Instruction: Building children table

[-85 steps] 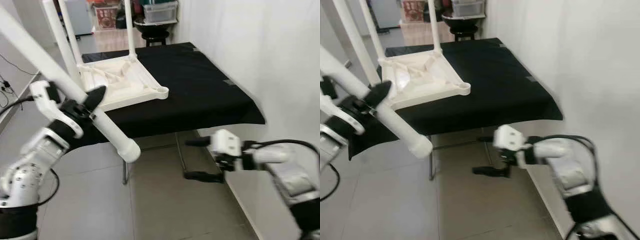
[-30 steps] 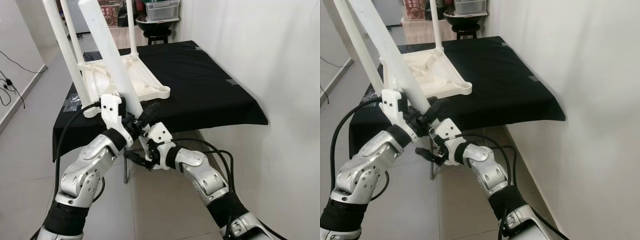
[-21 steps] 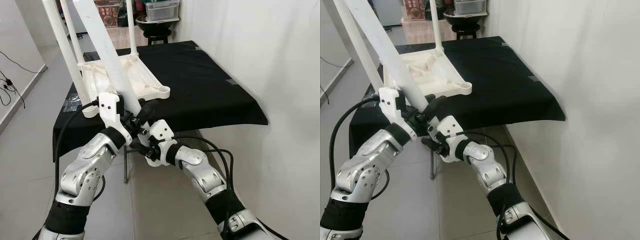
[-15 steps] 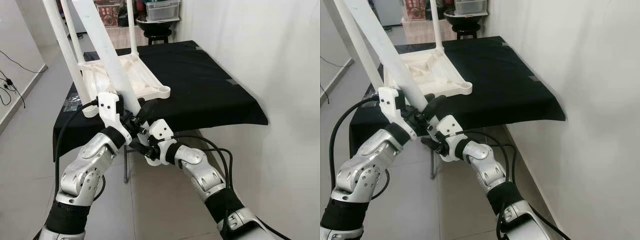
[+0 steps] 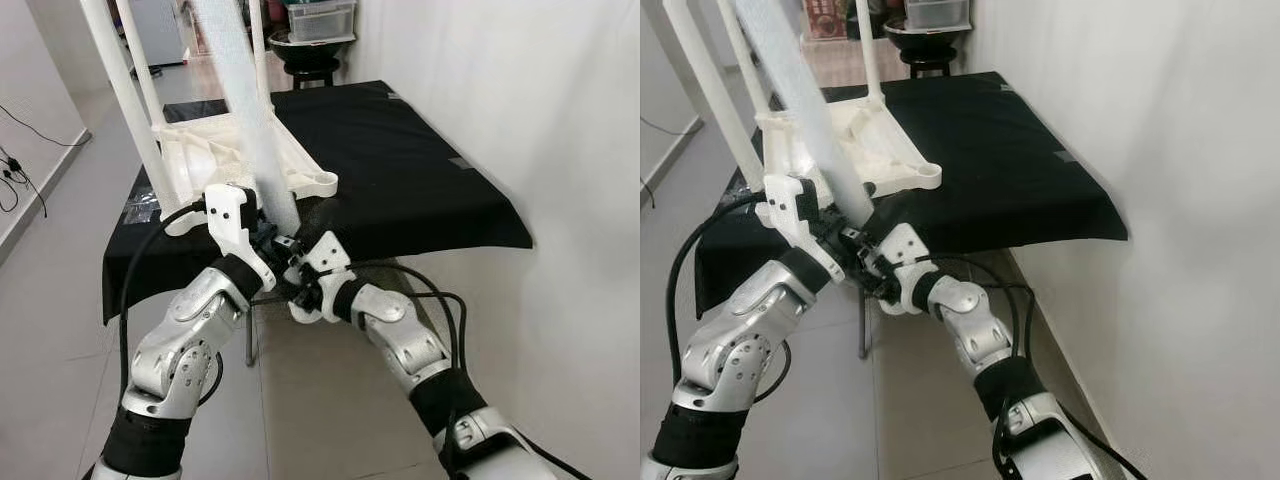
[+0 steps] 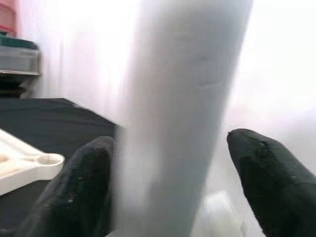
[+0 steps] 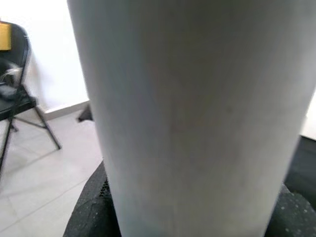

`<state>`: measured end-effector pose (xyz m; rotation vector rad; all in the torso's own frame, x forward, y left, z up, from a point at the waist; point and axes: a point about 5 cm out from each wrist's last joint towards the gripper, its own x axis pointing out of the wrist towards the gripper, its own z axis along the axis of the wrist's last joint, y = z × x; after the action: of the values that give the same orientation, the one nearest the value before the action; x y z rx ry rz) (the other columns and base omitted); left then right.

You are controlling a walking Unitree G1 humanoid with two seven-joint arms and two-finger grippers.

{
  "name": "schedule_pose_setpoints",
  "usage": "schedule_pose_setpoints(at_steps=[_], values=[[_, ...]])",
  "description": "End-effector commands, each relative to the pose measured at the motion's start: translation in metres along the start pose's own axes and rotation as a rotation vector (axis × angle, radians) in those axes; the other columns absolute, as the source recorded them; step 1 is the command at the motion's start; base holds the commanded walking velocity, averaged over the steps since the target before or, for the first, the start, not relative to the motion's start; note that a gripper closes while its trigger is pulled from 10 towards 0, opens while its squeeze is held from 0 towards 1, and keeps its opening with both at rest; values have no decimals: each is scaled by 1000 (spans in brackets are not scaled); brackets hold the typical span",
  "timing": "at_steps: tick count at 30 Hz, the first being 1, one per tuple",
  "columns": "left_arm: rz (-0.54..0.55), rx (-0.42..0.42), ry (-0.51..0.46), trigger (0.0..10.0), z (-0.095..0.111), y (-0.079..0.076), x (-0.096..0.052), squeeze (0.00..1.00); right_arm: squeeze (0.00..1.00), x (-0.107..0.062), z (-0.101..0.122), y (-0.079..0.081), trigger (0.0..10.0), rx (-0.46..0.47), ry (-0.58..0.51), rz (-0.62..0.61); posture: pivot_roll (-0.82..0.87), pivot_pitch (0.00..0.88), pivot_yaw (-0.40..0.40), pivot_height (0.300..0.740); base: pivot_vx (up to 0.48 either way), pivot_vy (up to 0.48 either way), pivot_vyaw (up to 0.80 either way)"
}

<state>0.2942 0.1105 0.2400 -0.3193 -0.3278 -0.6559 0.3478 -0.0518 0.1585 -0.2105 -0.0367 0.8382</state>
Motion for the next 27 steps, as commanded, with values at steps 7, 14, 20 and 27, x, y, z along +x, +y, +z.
schedule_pose_setpoints(at_steps=[7, 14, 20, 27], values=[[271, 78, -32, 10000, 24, 54, -54, 1000, 0, -28, 3, -54, 0, 85, -33, -217, -65, 18, 35, 740, 0, 0, 0], [521, 151, -76, 10000, 45, 87, -96, 1000, 0, -52, -5, -77, 0, 122, -38, -359, -65, 23, 40, 740, 0, 0, 0], [691, 195, -12, 10000, 34, 95, -120, 1000, 0, -63, -12, -79, 3804, 205, -71, -442, -63, 27, 48, 740, 0, 0, 0], [681, 144, 267, 10000, -46, 51, -132, 0, 0, -62, -25, -40, 10000, 191, -84, -379, -75, 35, 65, 740, 0, 0, 0]])
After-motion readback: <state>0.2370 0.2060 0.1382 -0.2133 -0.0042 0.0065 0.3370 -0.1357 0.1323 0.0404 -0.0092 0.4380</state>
